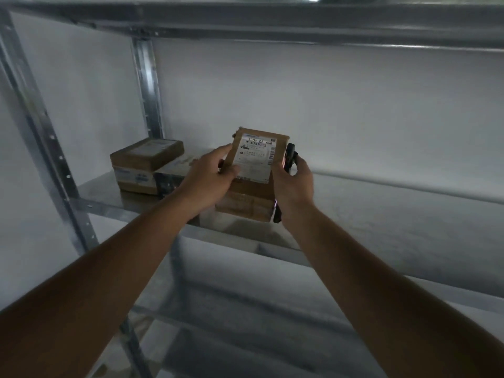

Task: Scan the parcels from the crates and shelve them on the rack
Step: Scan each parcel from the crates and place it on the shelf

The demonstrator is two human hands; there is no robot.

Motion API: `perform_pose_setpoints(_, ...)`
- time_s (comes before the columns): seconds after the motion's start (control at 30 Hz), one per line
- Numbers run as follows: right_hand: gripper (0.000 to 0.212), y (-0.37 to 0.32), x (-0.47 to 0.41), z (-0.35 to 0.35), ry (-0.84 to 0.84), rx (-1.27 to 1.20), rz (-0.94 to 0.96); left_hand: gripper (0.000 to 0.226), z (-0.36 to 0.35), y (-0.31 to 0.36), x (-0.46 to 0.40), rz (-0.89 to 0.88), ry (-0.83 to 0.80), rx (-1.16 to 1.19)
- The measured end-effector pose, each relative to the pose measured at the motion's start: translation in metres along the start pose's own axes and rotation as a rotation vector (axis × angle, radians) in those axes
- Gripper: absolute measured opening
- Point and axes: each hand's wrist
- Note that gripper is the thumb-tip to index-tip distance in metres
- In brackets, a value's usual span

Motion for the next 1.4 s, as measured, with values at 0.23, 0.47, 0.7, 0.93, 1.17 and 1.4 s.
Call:
perform_pose_setpoints(0.23,0.048,0.006,-0.011,-0.020,0.084,0.099,-0.113,0.034,0.004,-0.021,-0.018,0.005,-0.127,-0.003)
perform_pose_setpoints(0.47,0.048,0.024,-0.024,-0.028,0.109,0.156,-0.137,0.037,0.000,-0.028,-0.029,0.070,-0.176,-0.061)
perform_pose_setpoints(0.7,0.056,0.032,-0.041,-0.033,0.086,0.177,-0.118,0.034,-0.010,-0.036,-0.042,0.141,-0.169,-0.125)
perform_pose_setpoints(0.93,0.058,0.041,-0.054,-0.028,0.048,0.200,-0.145,0.033,-0.016,-0.035,-0.055,0.187,-0.234,-0.249)
perform_pose_setpoints(1.17,0.044,0.025,-0.060,-0.013,0.106,0.222,-0.147,0.030,-0.010,-0.024,-0.054,0.014,-0.158,-0.424)
perform_pose_setpoints(1.4,0.045,0.007,-0.031,0.033,0.120,0.557,0.131,0.052,-0.017,0.009,-0.046,-0.338,-0.143,-0.433)
Point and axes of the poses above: each hand's wrist, its own x-axis away from the middle knuckle, its own z-axis out of the back of the hand, y = z × x, and after that the axes turned 5 degrees about -x, right-handed
